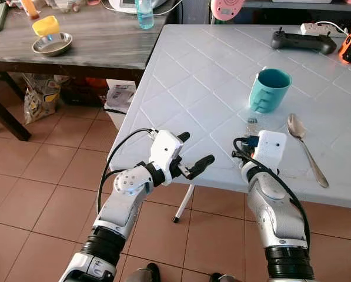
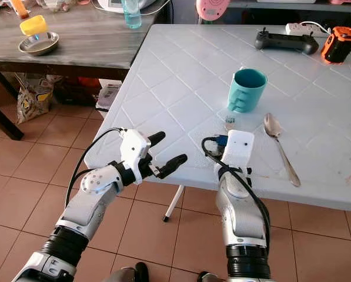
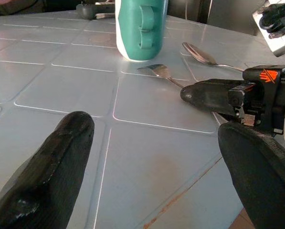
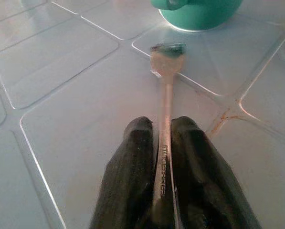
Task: Setting the table
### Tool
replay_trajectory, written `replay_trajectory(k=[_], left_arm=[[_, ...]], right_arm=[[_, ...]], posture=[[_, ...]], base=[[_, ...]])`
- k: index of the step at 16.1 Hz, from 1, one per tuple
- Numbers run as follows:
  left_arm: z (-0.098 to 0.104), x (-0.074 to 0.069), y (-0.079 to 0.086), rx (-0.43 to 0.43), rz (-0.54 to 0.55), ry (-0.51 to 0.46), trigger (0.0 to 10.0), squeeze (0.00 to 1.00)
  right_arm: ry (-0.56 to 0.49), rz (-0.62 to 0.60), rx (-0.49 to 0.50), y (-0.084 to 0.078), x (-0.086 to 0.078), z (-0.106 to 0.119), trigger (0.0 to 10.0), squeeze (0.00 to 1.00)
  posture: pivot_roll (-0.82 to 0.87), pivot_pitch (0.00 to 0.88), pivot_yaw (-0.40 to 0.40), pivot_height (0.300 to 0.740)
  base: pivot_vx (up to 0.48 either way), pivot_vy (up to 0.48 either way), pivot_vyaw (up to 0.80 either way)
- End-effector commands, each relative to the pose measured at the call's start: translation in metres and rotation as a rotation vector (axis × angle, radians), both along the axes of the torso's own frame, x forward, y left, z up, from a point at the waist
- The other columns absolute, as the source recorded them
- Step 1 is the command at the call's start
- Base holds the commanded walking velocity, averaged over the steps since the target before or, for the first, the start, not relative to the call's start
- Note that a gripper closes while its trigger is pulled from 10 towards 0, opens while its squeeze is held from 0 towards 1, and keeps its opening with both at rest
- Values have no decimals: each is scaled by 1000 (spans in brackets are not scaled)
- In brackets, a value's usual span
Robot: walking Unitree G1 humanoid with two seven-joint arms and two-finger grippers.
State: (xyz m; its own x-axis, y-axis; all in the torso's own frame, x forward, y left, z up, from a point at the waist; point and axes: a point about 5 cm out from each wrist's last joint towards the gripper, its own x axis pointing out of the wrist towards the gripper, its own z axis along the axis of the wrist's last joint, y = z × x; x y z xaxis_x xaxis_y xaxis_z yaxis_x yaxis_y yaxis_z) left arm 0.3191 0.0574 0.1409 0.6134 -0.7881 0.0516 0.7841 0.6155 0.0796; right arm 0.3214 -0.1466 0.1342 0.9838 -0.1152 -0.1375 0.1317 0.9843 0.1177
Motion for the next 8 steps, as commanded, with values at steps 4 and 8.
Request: replay_trajectory(k=[4, 8], left_arm=[[-1, -1, 1, 19, 0, 0, 10000, 0], [-2, 0, 1, 23, -1, 3, 10000, 0]], right_arm=[[74, -23, -92, -9, -12, -16, 0, 0], [93, -21, -260, -17, -21, -18, 0, 0]], posture=[[35, 161, 83, 740], [31, 163, 88, 740]], base=[[0, 0, 0], [0, 0, 0]])
